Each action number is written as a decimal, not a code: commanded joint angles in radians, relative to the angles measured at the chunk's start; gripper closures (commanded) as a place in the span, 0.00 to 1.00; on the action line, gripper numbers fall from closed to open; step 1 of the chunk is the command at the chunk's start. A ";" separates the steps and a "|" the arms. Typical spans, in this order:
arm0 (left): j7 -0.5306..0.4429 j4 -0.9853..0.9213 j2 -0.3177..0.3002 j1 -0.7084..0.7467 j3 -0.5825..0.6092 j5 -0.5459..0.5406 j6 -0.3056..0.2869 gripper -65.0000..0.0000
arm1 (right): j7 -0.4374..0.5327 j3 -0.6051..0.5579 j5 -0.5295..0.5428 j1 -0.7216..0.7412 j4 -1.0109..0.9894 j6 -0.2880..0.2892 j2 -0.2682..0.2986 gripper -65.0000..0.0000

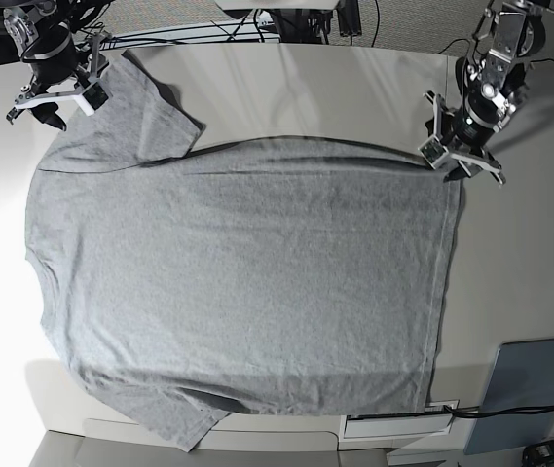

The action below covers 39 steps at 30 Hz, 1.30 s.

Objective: Fold the T-shirt properly
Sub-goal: 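Lower both grippers and pinch the shirt's shoulder corners at the collar edge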

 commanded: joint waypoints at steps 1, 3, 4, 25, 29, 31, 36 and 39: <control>0.037 -0.018 -0.014 0.000 -0.001 0.016 -0.041 0.60 | 0.010 0.007 -0.012 -0.005 0.014 -0.011 0.012 0.48; 0.029 -0.039 -0.014 -0.010 -0.001 0.015 -0.084 0.60 | 0.010 0.007 -0.013 -0.004 0.014 -0.011 0.012 0.48; 0.026 -0.050 -0.014 -0.013 -0.001 0.016 -0.105 0.61 | 0.011 0.007 -0.013 -0.004 0.014 -0.011 0.012 0.48; -0.012 -0.070 -0.013 -0.010 -0.001 0.016 -0.239 1.00 | 0.174 -0.001 -0.117 0.134 -0.243 0.320 0.182 0.48; -0.015 -0.070 -0.013 -0.010 -0.001 0.016 -0.238 1.00 | 0.172 -0.071 -0.118 0.206 -0.301 0.340 0.208 0.48; -0.014 -0.070 -0.013 -0.010 -0.001 0.016 -0.238 1.00 | 0.167 -0.128 -0.134 0.248 -0.338 0.340 0.211 0.48; -0.014 -0.070 -0.013 -0.010 -0.001 0.016 -0.235 1.00 | 0.149 -0.281 -0.185 0.343 -0.401 0.339 0.211 0.48; -0.012 -0.070 -0.013 -0.010 -0.001 0.016 -0.235 1.00 | 0.142 -0.348 -0.185 0.390 -0.401 0.338 0.211 0.48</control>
